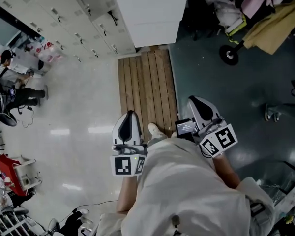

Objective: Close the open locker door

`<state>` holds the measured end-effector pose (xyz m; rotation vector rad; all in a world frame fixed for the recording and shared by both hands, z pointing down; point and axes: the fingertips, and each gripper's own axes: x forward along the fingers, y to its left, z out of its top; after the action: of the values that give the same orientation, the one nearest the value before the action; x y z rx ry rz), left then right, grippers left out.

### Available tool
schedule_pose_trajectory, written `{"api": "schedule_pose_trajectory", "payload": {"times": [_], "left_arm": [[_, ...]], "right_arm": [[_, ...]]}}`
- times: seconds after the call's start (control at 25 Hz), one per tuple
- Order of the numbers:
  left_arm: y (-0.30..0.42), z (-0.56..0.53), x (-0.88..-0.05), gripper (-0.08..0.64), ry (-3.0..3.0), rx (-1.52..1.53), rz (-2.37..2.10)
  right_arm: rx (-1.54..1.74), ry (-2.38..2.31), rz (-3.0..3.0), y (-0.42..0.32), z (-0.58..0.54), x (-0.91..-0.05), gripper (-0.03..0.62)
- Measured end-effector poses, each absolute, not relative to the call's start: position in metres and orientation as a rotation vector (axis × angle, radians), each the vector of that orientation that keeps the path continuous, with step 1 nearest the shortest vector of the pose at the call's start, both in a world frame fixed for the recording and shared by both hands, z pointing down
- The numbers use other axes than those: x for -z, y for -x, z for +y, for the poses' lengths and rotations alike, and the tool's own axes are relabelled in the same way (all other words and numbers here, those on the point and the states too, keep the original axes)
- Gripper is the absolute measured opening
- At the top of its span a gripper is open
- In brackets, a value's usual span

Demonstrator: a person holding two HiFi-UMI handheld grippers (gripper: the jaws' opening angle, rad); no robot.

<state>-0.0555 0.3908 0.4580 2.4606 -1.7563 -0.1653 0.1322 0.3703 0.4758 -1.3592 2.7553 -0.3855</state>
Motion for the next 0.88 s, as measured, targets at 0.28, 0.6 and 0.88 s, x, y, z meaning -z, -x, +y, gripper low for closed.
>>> {"api": "schedule_pose_trajectory", "payload": {"times": [0.28, 0.6, 0.88], "left_arm": [[0.077, 0.357, -0.46, 0.02, -2.431, 0.146, -1.765], [0.066, 0.307, -0.469, 0.02, -2.387, 0.09, -1.789], [0.059, 0.229, -0.454, 0.02, -2.309, 0.097, -1.925]], "right_arm": [[0.439, 1.289, 2.773, -0.097, 0.343, -0.481, 0.029], [0.426, 1.271, 2.822, -0.1, 0.286, -0.494, 0.029], [0.425, 1.13, 2.889, -0.102, 0.19, -0.491, 0.029]]}}
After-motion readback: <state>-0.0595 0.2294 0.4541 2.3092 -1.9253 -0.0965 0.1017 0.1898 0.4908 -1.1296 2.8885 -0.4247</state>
